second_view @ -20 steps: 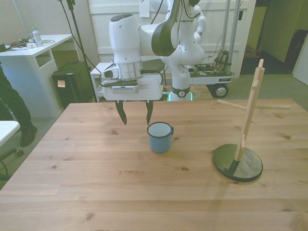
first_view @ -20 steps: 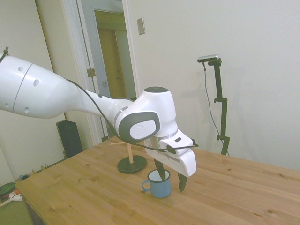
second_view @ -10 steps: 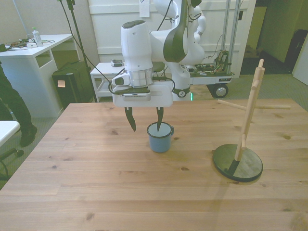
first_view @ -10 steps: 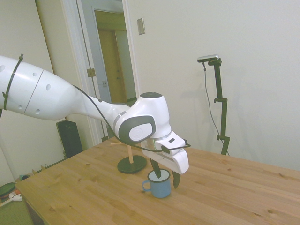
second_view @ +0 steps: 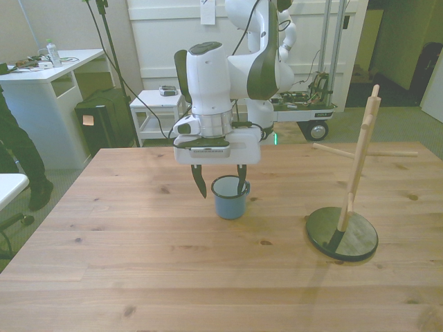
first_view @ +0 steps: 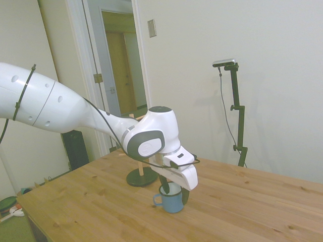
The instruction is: Hang the mug
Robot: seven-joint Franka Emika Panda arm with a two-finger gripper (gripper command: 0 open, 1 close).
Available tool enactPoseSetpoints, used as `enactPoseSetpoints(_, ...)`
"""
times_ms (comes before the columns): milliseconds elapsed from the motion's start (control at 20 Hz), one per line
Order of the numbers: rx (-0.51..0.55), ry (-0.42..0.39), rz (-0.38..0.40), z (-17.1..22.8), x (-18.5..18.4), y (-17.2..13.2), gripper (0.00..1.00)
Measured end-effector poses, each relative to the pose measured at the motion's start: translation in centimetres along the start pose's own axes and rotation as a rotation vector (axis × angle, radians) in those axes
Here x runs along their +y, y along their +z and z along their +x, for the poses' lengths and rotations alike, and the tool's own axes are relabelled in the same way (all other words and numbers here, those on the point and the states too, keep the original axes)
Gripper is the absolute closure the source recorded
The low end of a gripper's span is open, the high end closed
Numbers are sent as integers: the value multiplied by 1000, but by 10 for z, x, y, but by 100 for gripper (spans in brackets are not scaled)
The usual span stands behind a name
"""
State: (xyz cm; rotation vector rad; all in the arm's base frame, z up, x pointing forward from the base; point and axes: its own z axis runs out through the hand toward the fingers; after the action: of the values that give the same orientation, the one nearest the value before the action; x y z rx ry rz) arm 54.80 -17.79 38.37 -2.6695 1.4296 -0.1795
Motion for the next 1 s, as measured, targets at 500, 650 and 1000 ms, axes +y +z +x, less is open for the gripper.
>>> enactPoseSetpoints(500, 4, 22, 6, -1, 8, 2, 100)
enactPoseSetpoints(650, 8, 30, 12, 1, 12, -3, 100)
enactPoseSetpoints(1000, 5, 42, 23, 2, 13, -4, 100)
